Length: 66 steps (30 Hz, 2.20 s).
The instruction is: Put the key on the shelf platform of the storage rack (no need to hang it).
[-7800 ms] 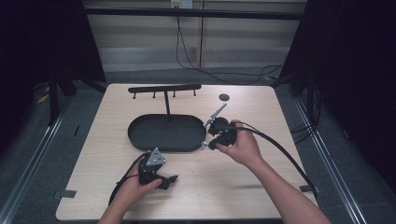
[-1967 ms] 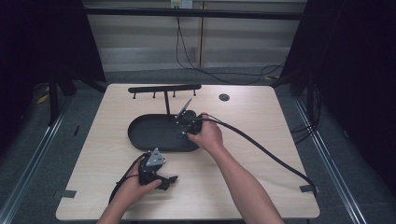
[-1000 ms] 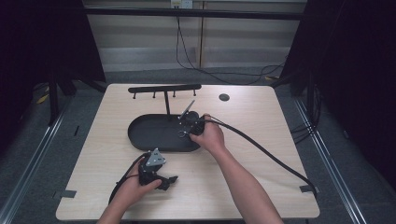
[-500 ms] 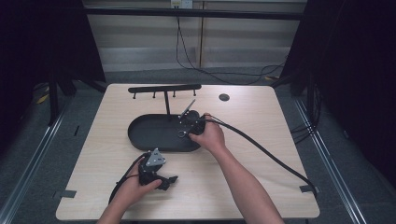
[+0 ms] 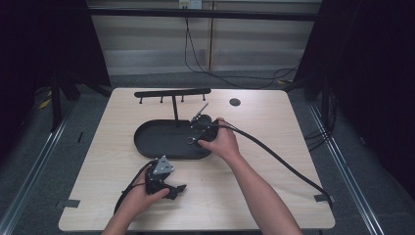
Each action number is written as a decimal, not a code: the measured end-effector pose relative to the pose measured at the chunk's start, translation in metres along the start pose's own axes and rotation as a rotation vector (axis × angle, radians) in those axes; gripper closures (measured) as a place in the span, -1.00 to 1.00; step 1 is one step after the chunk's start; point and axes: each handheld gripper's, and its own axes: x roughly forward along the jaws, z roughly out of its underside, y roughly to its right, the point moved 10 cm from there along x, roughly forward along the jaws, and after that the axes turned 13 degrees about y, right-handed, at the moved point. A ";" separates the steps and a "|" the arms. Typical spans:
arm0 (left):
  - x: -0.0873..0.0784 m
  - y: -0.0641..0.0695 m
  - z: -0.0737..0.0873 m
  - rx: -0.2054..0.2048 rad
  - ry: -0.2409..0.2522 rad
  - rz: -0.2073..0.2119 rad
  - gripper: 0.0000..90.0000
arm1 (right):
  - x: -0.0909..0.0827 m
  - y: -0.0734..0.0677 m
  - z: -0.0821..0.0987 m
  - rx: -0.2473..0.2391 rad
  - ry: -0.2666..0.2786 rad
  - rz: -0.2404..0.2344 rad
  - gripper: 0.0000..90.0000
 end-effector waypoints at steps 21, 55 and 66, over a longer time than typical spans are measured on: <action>0.000 0.001 0.000 -0.004 0.001 0.005 -0.71 | -0.027 -0.008 0.005 0.026 0.025 -0.072 -0.32; -0.001 0.000 0.001 0.006 -0.008 0.007 -0.71 | -0.078 0.003 0.049 0.029 0.050 -0.110 -0.36; -0.001 0.000 0.001 0.006 -0.012 0.008 -0.71 | -0.087 0.008 0.061 0.037 0.047 -0.109 -0.36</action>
